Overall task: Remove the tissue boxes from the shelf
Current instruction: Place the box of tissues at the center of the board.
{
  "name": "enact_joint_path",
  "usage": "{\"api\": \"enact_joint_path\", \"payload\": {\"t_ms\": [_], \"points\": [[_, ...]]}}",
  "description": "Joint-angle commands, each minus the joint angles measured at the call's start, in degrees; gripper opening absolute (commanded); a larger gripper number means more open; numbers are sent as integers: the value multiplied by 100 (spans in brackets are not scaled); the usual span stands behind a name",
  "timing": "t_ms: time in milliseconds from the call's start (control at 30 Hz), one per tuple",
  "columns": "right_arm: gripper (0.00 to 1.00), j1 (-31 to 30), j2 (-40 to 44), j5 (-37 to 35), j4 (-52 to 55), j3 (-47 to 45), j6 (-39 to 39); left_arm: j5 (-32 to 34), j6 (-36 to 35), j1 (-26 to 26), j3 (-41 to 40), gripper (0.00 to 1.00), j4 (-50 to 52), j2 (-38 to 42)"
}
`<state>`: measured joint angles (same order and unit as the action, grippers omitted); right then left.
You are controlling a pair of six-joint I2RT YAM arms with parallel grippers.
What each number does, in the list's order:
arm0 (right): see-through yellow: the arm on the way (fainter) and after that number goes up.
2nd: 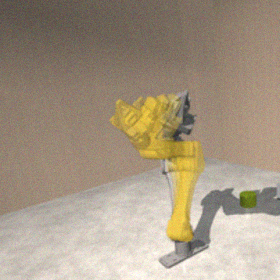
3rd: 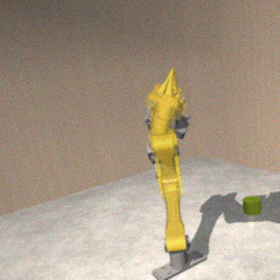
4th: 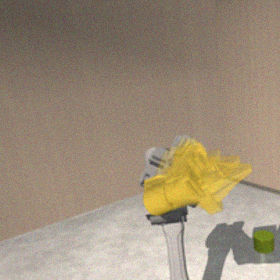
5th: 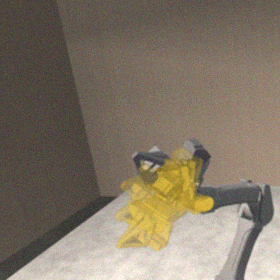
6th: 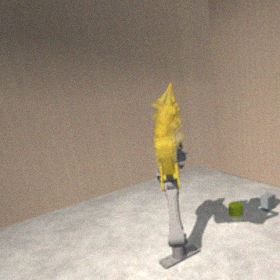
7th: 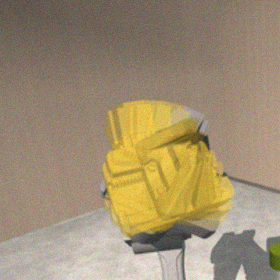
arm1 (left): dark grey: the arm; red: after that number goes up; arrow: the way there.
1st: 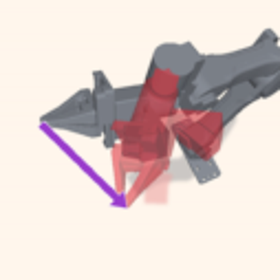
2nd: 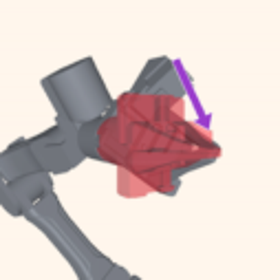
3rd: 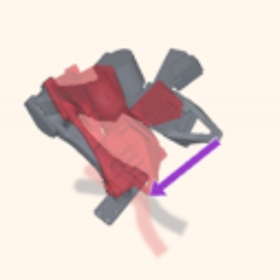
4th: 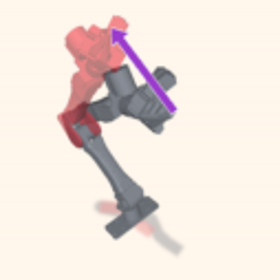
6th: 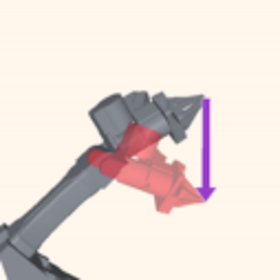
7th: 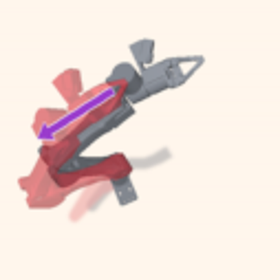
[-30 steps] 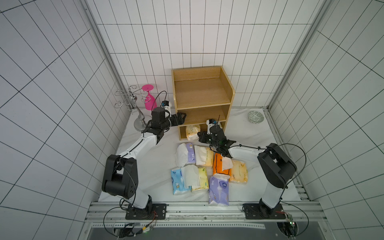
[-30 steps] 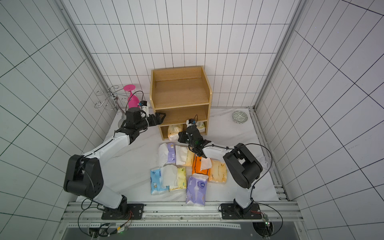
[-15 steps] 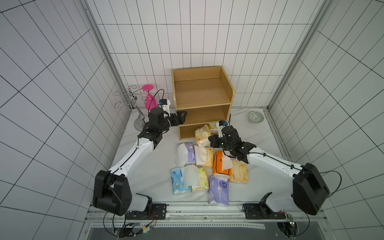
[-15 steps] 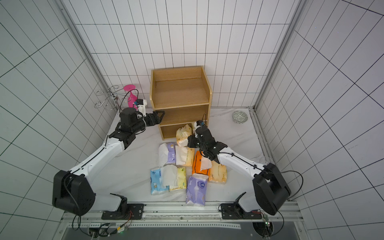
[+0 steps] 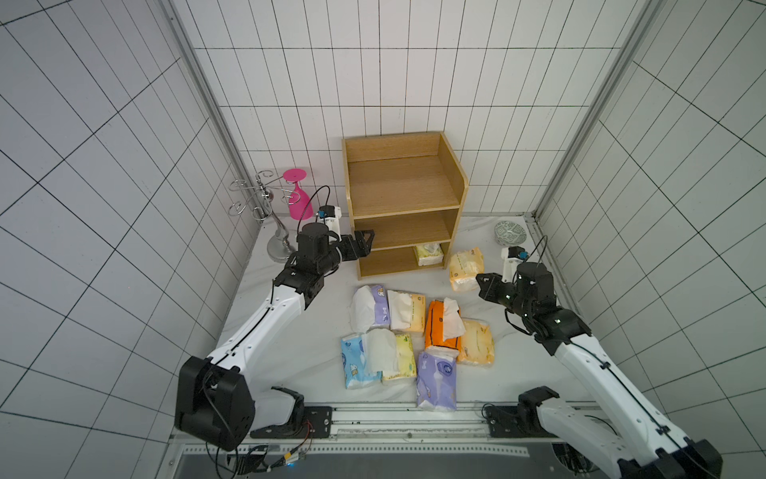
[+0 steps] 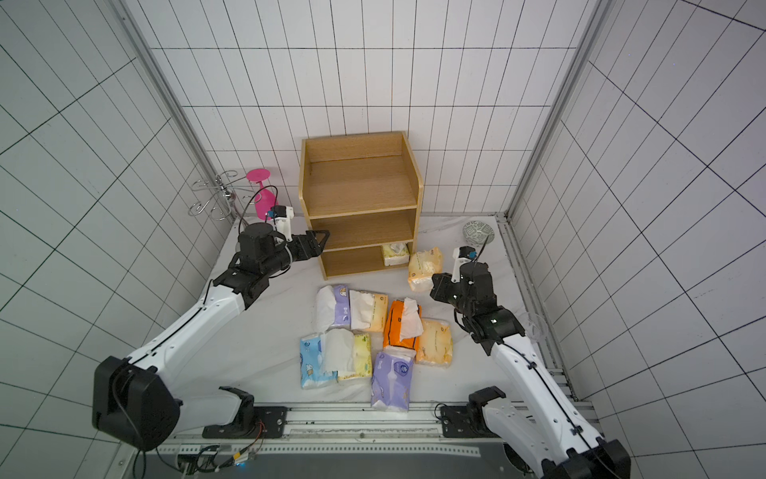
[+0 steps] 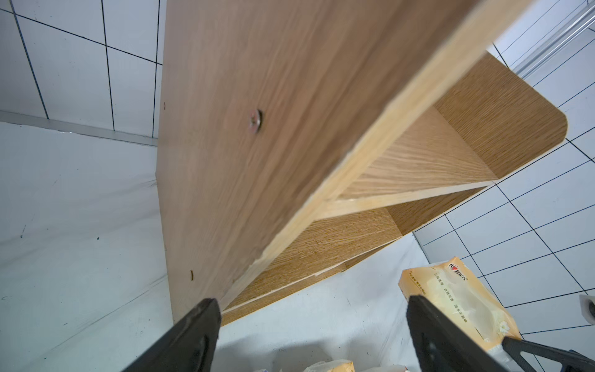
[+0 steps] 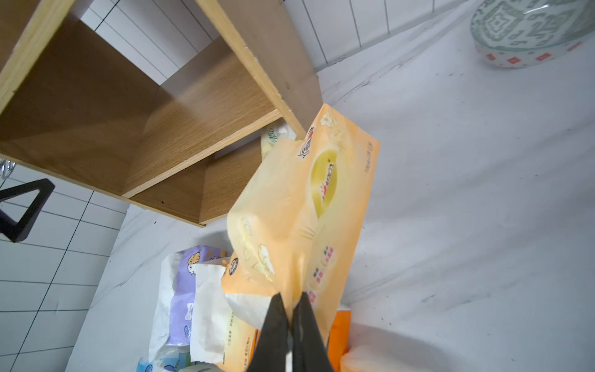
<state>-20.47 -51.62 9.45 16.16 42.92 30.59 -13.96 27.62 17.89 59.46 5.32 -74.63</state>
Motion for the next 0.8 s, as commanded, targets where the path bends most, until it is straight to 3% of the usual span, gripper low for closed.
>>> {"api": "enact_joint_path", "payload": {"t_ms": [0, 133, 367, 433, 500, 533, 600, 633, 767], "points": [[0, 609, -35, 509, 197, -271, -80, 119, -44, 46, 0, 95, 99, 89], [0, 1124, -647, 1072, -305, -554, -57, 130, -76, 48, -5, 95, 95, 72], [0, 1159, -1544, 1282, -1239, -995, 5, 156, -202, 47, -47, 95, 108, -20], [14, 1167, -1656, 1174, -1292, -1074, -25, 143, -221, 46, -49, 95, 101, -72], [46, 1168, -1678, 1058, -1221, -1110, 0, 117, -243, 47, -49, 95, 96, -123], [56, 1166, -1656, 999, -1126, -1111, 12, 117, -248, 48, -49, 95, 100, -145], [66, 1167, -1517, 848, -840, -1069, 52, 104, -255, 47, -49, 95, 100, -178], [76, 1165, -1380, 732, -657, -1031, 61, 95, -257, 48, -53, 95, 101, -181], [80, 1086, -648, 608, 236, -702, 43, 60, -231, 47, -90, 95, 99, -152]]}}
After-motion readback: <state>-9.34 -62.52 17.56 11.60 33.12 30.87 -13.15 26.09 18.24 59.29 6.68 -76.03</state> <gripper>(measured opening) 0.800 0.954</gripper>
